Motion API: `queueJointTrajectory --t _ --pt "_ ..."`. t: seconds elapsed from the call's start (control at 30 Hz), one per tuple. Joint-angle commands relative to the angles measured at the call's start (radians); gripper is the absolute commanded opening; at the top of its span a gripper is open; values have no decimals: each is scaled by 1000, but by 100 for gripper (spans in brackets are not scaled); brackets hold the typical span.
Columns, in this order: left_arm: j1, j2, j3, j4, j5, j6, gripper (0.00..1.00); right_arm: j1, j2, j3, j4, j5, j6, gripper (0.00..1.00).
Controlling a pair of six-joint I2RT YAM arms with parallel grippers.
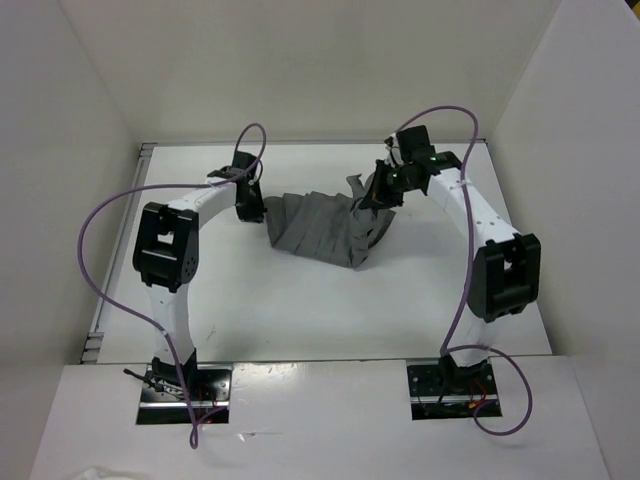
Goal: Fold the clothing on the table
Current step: Fold the skirt
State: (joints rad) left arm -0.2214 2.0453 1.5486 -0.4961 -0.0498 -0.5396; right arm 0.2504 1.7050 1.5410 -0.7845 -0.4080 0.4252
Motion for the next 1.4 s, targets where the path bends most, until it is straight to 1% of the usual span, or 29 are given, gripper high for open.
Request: queueJointTrajectory --t 0.0,0.07,0.1,0.2,0.33,0.5,0.7,0.73,0.77,0.8,0.83,0.87,0.93,0.97,1.03,1.07,1.13,1.17,1.2,1.23,1.27,1.3,1.37 --pt "-3 44 -51 85 91 -51 12 53 63 103 82 -15 -6 0" --pt "-3 53 -80 120 128 -63 12 73 103 158 93 -26 -6 0" --pt "-3 53 -93 146 155 -77 12 93 148 177 93 -26 -6 0" --pt "-3 64 -114 159 194 -86 12 128 234 249 102 -37 -6 0" --pt "7 64 -124 159 194 -86 12 200 346 335 102 -49 -6 0" --pt "7 44 -142 159 194 -86 12 256 459 415 91 -83 -6 0" --pt "25 35 -151 159 194 -86 12 322 505 517 57 -83 -17 0" --pt "25 35 -160 159 194 -86 12 331 527 527 57 -83 -17 1" --pt "25 26 -160 159 194 -95 12 331 539 539 57 -83 -17 9" --pt "25 26 -160 159 194 -95 12 331 553 562 57 -94 -17 26" --pt "25 26 -160 159 194 -95 12 331 579 574 57 -151 -17 47" --pt "34 16 -160 159 194 -95 12 331 590 590 48 -182 -31 55" --pt "54 -3 -151 148 215 -105 12 331 590 614 66 -262 -40 59" --pt "66 -16 -142 148 235 -105 15 331 528 588 130 -276 -40 60" --pt "105 -83 -142 137 235 -105 24 300 455 532 191 -311 -40 61" --pt "117 -111 -133 137 214 -105 29 265 387 518 218 -324 -26 61" --pt "137 -184 -107 72 162 -68 36 219 325 486 206 -298 -16 61" --pt "137 -203 -61 48 142 -50 43 196 274 460 191 -252 -16 61" --pt "137 -218 -35 24 142 -28 45 149 250 440 162 -230 -16 60" --pt "119 -230 -3 -31 157 -2 46 126 230 418 150 -210 -16 59" --pt "103 -244 28 -57 207 48 47 103 194 371 137 -183 -25 57" --pt "87 -244 54 -79 243 70 47 58 176 342 128 -183 -25 51" --pt "41 -286 70 -82 356 104 47 21 145 279 137 -167 -25 48"
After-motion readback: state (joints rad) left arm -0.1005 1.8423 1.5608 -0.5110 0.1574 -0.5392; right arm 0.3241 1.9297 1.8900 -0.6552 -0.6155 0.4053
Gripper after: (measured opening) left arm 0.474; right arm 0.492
